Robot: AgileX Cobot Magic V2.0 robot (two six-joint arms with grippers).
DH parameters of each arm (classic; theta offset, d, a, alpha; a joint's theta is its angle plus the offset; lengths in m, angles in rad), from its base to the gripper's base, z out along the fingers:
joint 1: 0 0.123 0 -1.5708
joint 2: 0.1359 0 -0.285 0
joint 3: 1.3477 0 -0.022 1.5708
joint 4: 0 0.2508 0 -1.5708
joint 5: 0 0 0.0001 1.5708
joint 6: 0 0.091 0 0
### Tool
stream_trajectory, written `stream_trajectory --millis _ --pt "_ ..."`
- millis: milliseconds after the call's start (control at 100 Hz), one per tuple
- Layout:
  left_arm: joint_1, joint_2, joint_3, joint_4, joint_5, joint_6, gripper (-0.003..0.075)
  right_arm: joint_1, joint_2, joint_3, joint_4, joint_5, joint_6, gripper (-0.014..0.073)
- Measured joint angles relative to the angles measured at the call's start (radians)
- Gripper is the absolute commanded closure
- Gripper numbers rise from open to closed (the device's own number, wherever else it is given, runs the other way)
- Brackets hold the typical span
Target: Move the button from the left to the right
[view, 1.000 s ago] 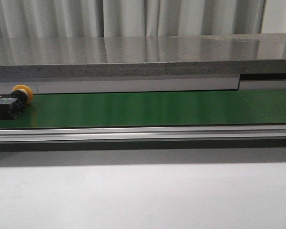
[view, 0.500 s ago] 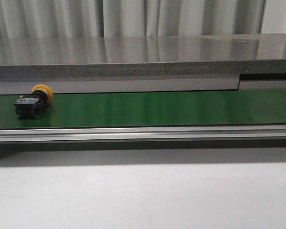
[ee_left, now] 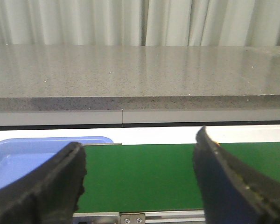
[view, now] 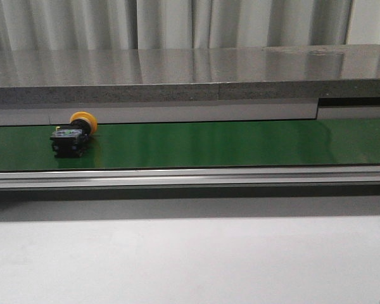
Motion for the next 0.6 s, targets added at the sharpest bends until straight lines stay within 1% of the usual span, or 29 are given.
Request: stream_trajectory --millis 100,220,290,600 --pt "0.0 0.0 0.0 0.0 0.006 0.0 0.0476 0.0 0.0 0.0 0.0 0.0 0.0 0.0662" --pt "0.0 0.0 0.0 0.0 0.013 0.0 0.0654 0.0 0.0 0.0 0.0 0.0 0.0 0.0662" --pt "0.0 0.0 0.0 0.0 0.015 0.0 0.0741 0.0 0.0 0.0 0.0 0.0 0.0 0.0662" --pt "0.0 0.0 0.0 0.0 0.021 0.002 0.0741 0.0 0.0 0.0 0.0 0.0 0.0 0.0662"
